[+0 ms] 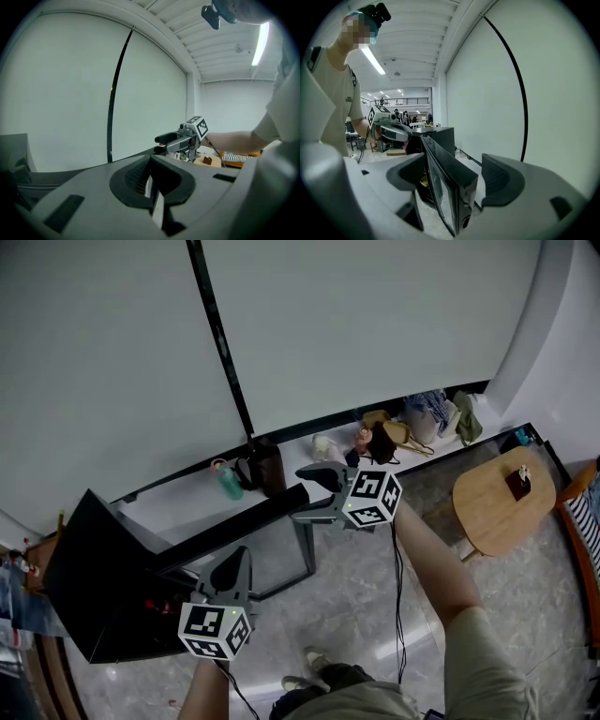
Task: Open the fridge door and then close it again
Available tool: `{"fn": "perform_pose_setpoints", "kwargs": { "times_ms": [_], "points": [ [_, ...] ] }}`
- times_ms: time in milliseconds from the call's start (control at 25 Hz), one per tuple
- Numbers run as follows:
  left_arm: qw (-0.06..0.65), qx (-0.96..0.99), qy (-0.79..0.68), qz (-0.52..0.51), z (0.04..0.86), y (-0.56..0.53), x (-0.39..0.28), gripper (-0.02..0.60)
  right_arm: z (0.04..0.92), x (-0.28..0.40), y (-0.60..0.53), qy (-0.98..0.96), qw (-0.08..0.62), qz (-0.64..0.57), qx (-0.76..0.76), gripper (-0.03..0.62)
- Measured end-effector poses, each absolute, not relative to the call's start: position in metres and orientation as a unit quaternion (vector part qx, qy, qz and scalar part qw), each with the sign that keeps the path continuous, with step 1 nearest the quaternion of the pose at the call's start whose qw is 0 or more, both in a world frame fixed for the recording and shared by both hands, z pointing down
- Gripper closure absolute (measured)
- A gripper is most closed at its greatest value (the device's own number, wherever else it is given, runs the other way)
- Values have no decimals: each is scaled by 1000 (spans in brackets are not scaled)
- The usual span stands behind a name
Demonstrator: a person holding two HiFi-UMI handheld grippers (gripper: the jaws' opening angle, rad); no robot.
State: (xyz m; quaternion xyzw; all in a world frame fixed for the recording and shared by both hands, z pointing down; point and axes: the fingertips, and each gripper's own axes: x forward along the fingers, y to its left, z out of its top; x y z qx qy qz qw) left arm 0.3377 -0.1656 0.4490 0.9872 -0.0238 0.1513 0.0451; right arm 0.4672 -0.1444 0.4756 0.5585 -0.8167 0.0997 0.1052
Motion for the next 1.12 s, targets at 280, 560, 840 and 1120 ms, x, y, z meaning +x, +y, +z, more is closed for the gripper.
{"fn": "perform_pose_setpoints", "kwargs": {
  "times_ms": [280,560,840,1120],
  "points": [
    [49,987,-22,153,456,-166,335,575,490,468,-152,-838,58,145,523,266],
    [54,987,-25,148,454,-173,327,575,497,471,-158,-828,52,165,534,267],
    [53,988,-29,144,453,-173,322,575,509,469,-157,-816,96,157,548,283],
    [52,988,-27,145,452,-167,314,575,508,459,-143,-811,105,162,552,303]
  ]
}}
